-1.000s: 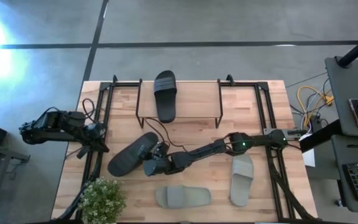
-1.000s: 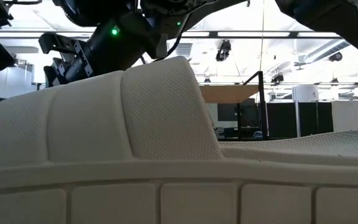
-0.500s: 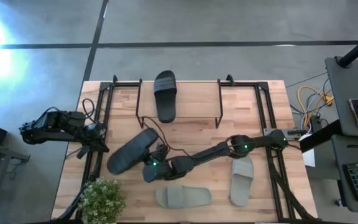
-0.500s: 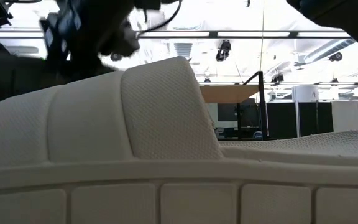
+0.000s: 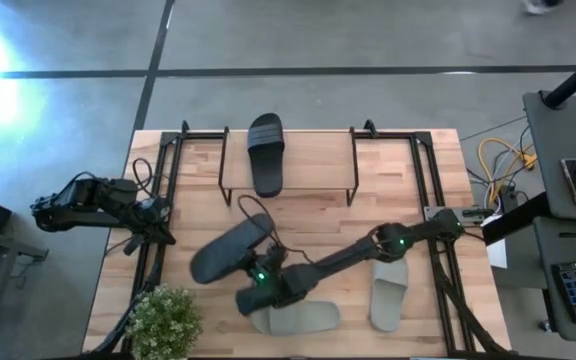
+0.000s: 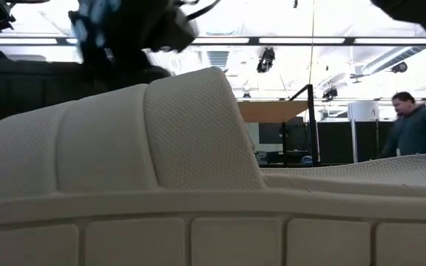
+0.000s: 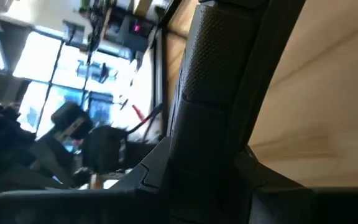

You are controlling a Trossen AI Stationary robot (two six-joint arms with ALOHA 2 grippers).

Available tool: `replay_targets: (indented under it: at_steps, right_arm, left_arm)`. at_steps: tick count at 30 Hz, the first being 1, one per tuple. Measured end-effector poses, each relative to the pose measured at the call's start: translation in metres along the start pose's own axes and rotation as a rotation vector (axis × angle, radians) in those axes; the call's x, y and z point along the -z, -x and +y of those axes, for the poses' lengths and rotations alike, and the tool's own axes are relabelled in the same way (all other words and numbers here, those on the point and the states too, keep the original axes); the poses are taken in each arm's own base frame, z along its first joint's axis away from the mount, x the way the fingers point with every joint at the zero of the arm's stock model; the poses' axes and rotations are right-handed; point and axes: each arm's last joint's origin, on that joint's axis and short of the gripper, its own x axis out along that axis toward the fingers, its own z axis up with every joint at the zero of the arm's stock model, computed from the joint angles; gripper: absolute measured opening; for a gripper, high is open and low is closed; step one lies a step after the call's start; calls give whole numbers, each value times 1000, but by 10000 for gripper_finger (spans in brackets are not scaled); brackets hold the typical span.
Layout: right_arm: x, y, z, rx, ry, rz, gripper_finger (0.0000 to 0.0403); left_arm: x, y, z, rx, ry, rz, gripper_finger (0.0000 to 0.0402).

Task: Pick and place slides into the shelf
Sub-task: Put the black slide on the shelf

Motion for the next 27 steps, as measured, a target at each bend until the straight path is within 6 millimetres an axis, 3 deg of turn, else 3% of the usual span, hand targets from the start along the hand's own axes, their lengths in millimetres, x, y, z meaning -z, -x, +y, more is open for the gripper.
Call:
replay_targets:
  at_steps: [3, 6, 15, 22, 27]
  right_arm:
    - [-10, 26, -4, 2, 25, -80, 83]
    - [-24, 45, 5, 5, 84, -104, 83]
    - [-49, 63, 39, -11, 213, -101, 84]
    - [-62, 74, 57, 47, 533, 34, 84]
    - [-72, 81, 69, 30, 884, 74, 84]
  left_arm:
    - [0, 0, 0, 0, -1, 1, 0]
    - [0, 0, 0, 1, -3, 1, 0]
    - [0, 0, 0, 1, 0, 2, 0]
    - [-5, -6, -3, 135, 110, 13, 0]
    - [-15, -12, -5, 160, 132, -14, 0]
